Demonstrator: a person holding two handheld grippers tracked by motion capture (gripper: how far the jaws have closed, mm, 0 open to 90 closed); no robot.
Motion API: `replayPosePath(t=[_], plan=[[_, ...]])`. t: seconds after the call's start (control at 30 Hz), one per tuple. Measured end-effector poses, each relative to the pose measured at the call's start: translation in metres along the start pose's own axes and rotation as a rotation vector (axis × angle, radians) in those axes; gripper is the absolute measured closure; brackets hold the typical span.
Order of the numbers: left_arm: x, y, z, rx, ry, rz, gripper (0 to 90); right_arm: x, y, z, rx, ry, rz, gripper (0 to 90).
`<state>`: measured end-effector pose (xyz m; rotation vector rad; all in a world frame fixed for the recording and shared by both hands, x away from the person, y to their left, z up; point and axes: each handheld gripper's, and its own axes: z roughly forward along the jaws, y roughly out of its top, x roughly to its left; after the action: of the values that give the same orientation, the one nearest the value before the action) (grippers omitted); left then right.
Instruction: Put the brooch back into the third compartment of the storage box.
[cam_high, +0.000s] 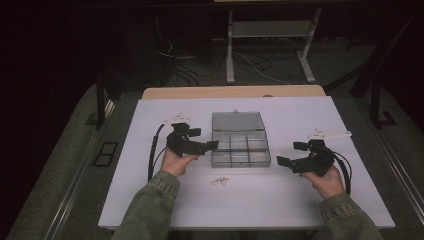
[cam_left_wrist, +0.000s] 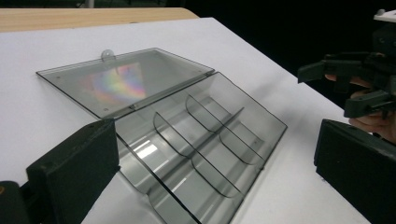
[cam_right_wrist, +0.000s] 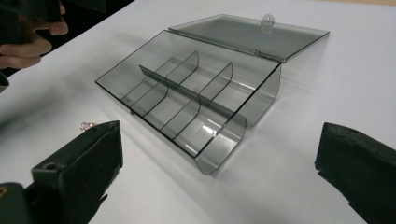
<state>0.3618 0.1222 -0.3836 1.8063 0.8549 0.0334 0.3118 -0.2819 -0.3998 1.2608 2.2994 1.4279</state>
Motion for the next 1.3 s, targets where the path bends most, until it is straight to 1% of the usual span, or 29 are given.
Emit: replayPosePath(t=[0.1,0.2,0.23,0.27,0.3,0.43,0.6,0.63,0.67,0.73,0.83,0.87,0.93,0.97,1.0,1.1,1.17,1.23,1.27,1.3], plan=[[-0.003,-0.003,-0.002,0.005,-0.009,0.012,0.0,0.001,-0.004,-0.003,0.003,0.0,0.002,0.5],[-0.006,-0.006,-0.004,0.008,-0.017,0.016,0.0,0.002,-0.007,-0.004,0.004,0.0,0.005,0.5],[-0.006,-0.006,-0.004,0.008,-0.017,0.016,0.0,0.002,-0.008,-0.005,0.006,-0.002,-0.002,0.5],[-0.008,-0.008,-0.004,0.006,-0.02,0.011,0.0,0.002,-0.008,-0.006,0.008,-0.002,0.002,0.5],[-0.01,-0.01,-0.005,0.011,-0.026,0.018,0.0,0.002,-0.009,-0.006,0.008,-0.003,0.004,0.5],[-0.014,-0.016,-0.008,0.015,-0.039,0.021,0.0,0.002,-0.013,-0.009,0.006,-0.008,0.007,0.5],[-0.018,-0.021,-0.009,0.037,-0.049,0.031,0.0,0.002,-0.016,-0.013,0.007,-0.008,0.004,0.5],[-0.019,-0.022,-0.008,0.043,-0.049,0.033,0.0,0.002,-0.017,-0.014,0.007,-0.008,0.004,0.5],[-0.02,-0.024,-0.008,0.058,-0.058,0.042,0.0,0.003,-0.017,-0.014,0.006,-0.007,0.004,0.5],[-0.023,-0.027,-0.008,0.068,-0.07,0.045,0.0,0.003,-0.019,-0.016,0.006,-0.006,0.003,0.5],[-0.026,-0.03,-0.008,0.097,-0.077,0.068,0.0,0.004,-0.02,-0.018,0.002,-0.003,0.006,0.5],[-0.026,-0.03,-0.008,0.097,-0.077,0.068,0.0,0.005,-0.021,-0.018,0.004,-0.002,0.005,0.5],[-0.03,-0.034,-0.008,0.122,-0.084,0.084,0.0,0.005,-0.022,-0.019,0.004,0.0,0.003,0.5],[-0.03,-0.035,-0.008,0.134,-0.088,0.09,0.0,0.005,-0.023,-0.019,0.005,0.0,0.005,0.5],[-0.03,-0.035,-0.008,0.134,-0.088,0.09,0.0,0.005,-0.024,-0.019,0.007,0.0,0.001,0.5],[-0.031,-0.041,-0.008,0.177,-0.103,0.101,0.0,0.005,-0.025,-0.019,0.011,-0.002,0.006,0.5],[-0.031,-0.048,-0.009,0.206,-0.101,0.112,1.2,0.004,-0.026,-0.018,0.014,-0.003,0.006,0.5],[-0.032,-0.052,-0.009,0.222,-0.101,0.118,2.6,0.003,-0.026,-0.017,0.017,-0.004,0.006,0.5],[-0.032,-0.052,-0.009,0.222,-0.101,0.118,3.3,0.003,-0.026,-0.017,0.017,-0.004,0.006,0.5],[-0.031,-0.055,-0.009,0.236,-0.101,0.123,4.2,0.003,-0.027,-0.017,0.021,-0.006,0.008,0.5]])
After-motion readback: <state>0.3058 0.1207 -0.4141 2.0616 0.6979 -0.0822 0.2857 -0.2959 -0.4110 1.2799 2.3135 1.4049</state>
